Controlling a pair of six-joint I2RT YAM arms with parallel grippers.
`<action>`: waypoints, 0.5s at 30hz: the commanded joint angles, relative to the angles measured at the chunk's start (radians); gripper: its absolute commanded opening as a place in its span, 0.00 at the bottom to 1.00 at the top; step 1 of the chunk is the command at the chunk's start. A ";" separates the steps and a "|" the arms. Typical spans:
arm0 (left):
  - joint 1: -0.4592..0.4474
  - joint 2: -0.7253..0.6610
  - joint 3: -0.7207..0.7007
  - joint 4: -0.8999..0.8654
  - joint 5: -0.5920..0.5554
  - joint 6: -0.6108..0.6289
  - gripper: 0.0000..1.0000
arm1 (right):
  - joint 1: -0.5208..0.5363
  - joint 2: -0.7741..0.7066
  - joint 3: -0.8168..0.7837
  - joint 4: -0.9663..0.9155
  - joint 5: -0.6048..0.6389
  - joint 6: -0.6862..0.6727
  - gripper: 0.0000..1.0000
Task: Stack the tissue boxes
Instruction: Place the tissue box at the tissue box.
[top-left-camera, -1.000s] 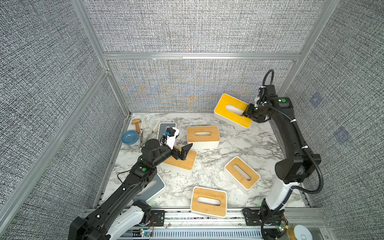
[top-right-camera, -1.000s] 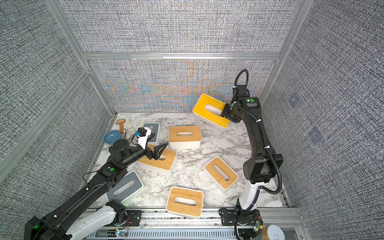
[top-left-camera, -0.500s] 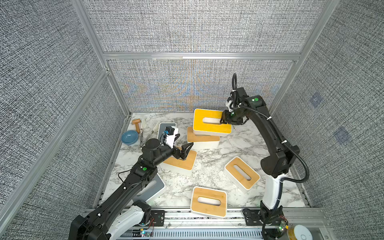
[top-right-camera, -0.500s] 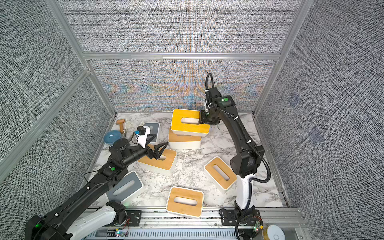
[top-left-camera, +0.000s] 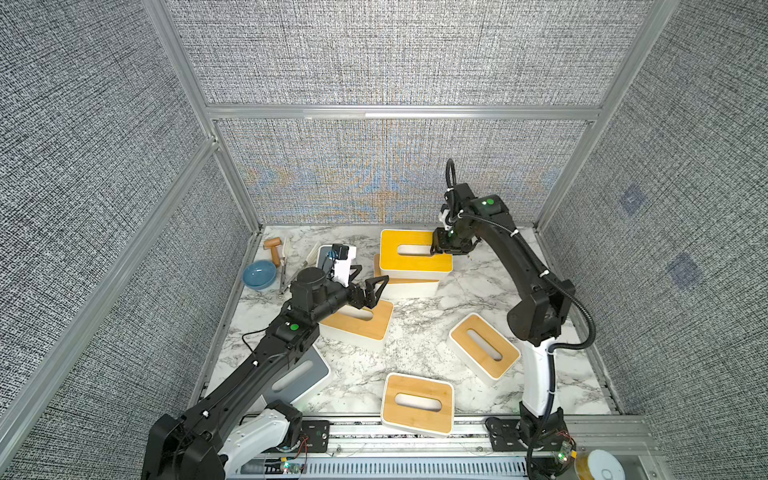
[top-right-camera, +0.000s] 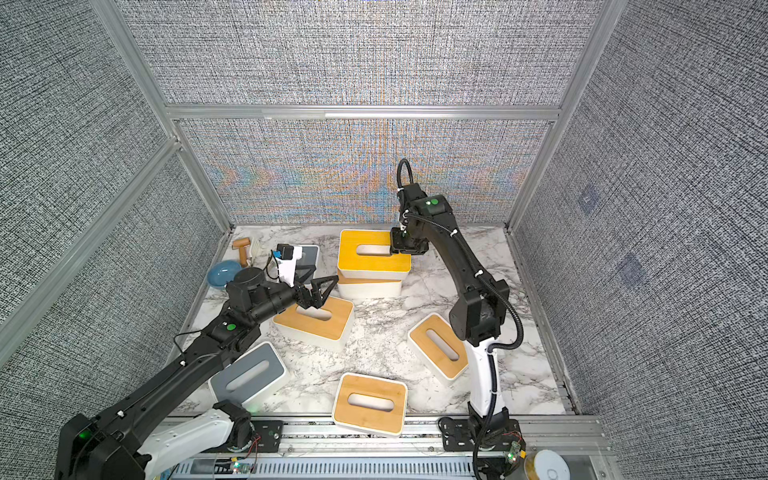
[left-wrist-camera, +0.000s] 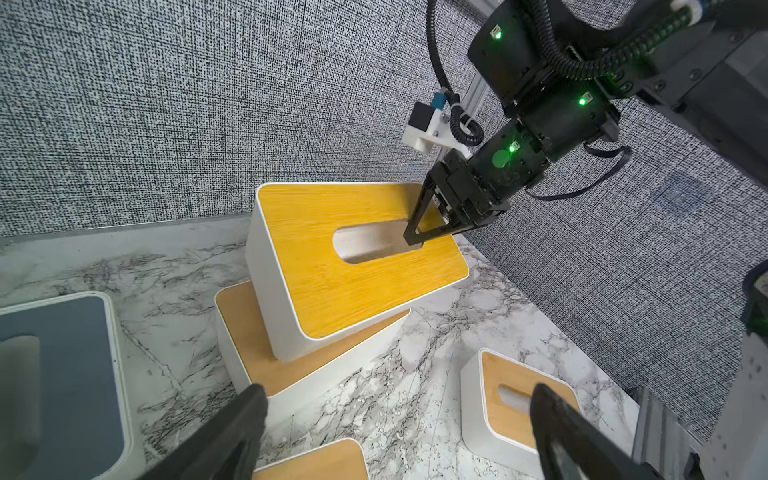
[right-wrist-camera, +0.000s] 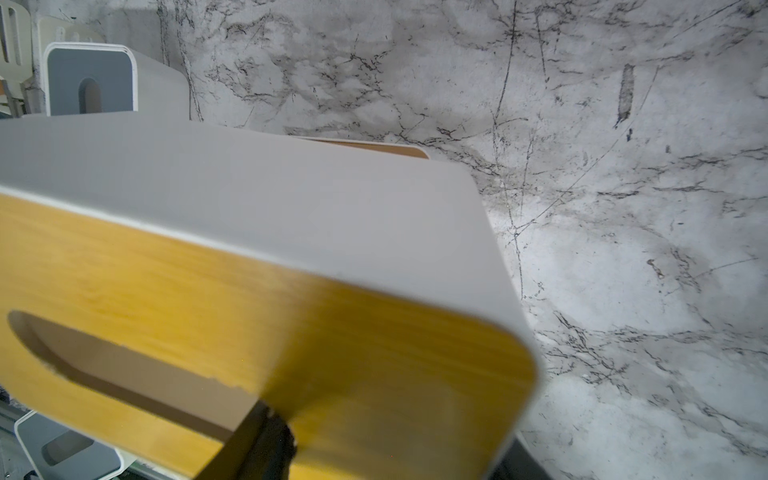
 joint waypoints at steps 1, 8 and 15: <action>0.003 0.015 0.004 -0.011 -0.006 -0.015 1.00 | 0.007 0.010 0.017 0.002 -0.020 -0.005 0.36; 0.002 0.048 0.010 -0.007 -0.033 -0.028 0.99 | 0.016 0.026 0.019 0.006 -0.028 -0.010 0.46; 0.002 0.095 0.058 -0.028 -0.070 -0.030 0.99 | 0.017 0.027 0.028 0.021 -0.032 -0.008 0.59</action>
